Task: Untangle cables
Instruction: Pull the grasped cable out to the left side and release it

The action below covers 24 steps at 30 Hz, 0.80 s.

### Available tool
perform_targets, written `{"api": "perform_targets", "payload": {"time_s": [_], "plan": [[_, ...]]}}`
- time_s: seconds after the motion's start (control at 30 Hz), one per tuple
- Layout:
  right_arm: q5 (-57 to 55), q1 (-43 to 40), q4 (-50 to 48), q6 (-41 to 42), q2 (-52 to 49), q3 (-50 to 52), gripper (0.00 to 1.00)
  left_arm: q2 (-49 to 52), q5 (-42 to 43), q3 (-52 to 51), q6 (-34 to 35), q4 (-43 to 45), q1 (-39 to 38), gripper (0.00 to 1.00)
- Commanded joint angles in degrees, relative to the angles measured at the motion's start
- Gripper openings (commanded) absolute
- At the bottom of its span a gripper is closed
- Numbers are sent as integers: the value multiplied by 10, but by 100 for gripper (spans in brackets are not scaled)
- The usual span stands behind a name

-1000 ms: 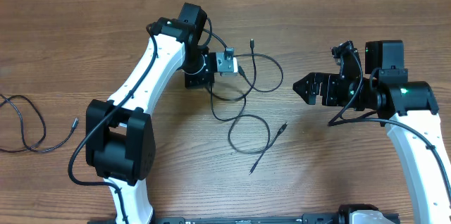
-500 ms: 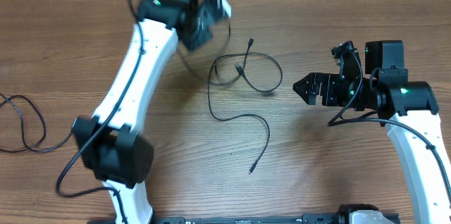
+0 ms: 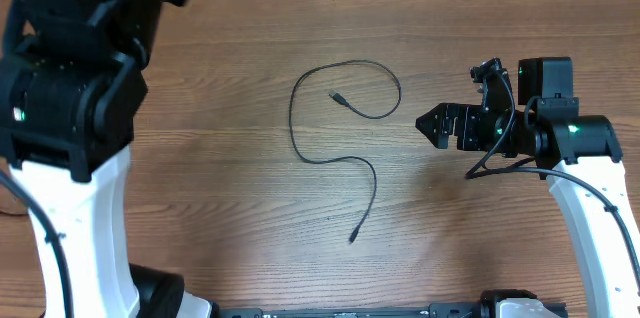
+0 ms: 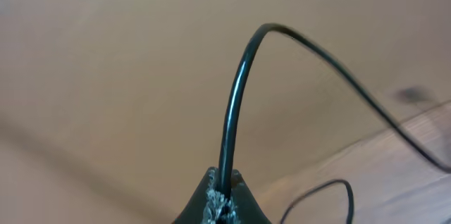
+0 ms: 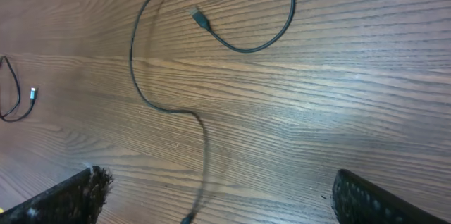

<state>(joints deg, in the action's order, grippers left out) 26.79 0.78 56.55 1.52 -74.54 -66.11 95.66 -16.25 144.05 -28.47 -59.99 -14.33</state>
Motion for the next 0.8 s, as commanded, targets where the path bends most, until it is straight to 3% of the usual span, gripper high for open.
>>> {"api": "perform_targets", "payload": {"time_s": [0.0,0.03,0.13,0.3,0.5,0.77], "plan": [[3,-2,-3,1,5,-18,100,33,-152,-10,63,-30,43,4],[3,-2,-3,1,5,-18,100,39,-127,-15,118,-34,79,4],[3,-2,0,1,5,-18,100,58,-38,-15,180,-64,154,4],[3,-2,7,1,5,-18,100,87,-11,-15,282,-108,228,4],[3,-2,10,1,5,-18,100,150,2,-15,337,-150,296,4],[3,-2,21,-2,5,-18,100,202,2,-15,387,-138,373,4]]}}
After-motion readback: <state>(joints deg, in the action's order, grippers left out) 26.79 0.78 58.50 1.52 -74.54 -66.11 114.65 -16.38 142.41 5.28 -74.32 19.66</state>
